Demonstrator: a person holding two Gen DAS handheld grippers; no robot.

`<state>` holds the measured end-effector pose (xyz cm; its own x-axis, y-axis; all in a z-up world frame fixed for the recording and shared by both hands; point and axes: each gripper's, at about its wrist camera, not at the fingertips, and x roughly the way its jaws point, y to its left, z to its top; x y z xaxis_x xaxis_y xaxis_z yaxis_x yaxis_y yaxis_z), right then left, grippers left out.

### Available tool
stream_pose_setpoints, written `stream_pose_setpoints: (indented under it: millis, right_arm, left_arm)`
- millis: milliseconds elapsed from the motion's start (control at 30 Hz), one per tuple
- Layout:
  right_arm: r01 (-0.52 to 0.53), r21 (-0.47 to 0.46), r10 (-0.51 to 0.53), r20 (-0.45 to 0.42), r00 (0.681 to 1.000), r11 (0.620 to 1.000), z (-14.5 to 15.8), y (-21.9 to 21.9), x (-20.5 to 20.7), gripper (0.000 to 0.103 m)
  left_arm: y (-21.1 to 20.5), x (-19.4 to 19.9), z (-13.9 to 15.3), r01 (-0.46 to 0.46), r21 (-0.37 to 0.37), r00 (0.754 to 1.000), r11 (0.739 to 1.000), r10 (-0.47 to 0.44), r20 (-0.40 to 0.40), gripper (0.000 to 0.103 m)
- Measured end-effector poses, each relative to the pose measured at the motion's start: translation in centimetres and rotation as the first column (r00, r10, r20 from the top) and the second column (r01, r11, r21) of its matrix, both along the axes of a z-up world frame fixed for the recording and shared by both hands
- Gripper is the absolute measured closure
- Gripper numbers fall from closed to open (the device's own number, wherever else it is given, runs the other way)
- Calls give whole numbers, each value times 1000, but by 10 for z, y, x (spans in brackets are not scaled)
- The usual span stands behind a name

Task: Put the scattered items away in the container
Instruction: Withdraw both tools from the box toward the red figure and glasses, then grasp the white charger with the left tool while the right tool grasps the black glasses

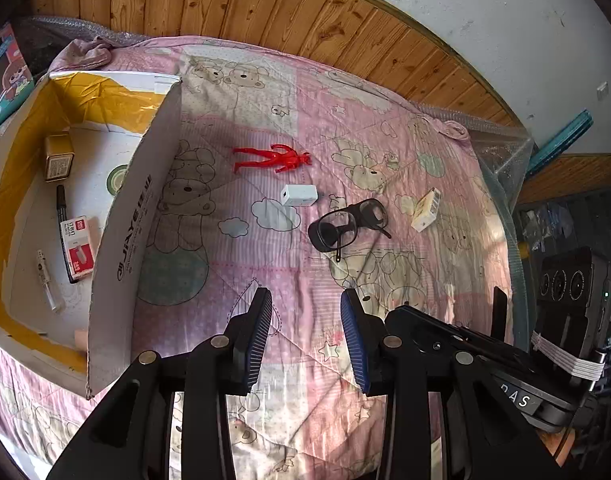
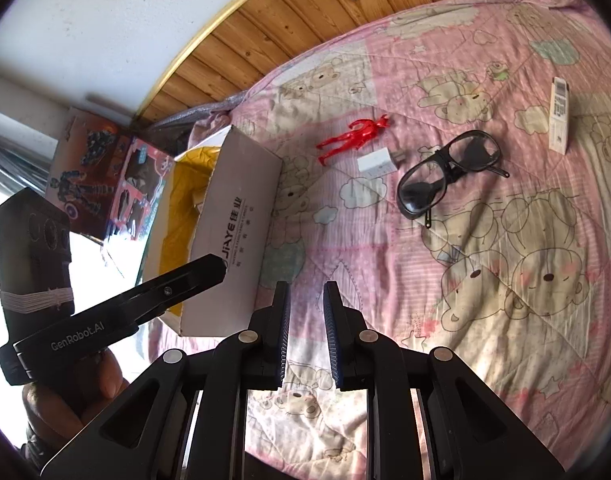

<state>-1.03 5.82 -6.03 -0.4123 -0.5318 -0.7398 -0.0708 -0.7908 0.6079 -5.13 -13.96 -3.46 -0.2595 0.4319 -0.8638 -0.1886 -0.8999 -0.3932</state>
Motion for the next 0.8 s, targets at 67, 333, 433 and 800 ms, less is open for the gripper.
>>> stream_pose_setpoints:
  millis: [67,333,433,800]
  right_arm:
    - [33,-16,-33,11,999,999,-4,10,-1,83]
    - [192,-109,-185,75,980,975,-26,44,-18,76]
    - [260,-140,-246,109,963,955,-39,56,-25,70]
    - [380,-178,-347,190,918,908,-78,79,-61,58]
  left_arm:
    - [10,-3,0,22,-2,1000,1000,-22,-3,65]
    - [42,-25,-1,105,-42,993,994,-107,-44,58]
    - [47,-37,-7,119,-54,992,991,-121,-30,57]
    - [72,-87,-48,196,-113,979,974,-200,-26,52]
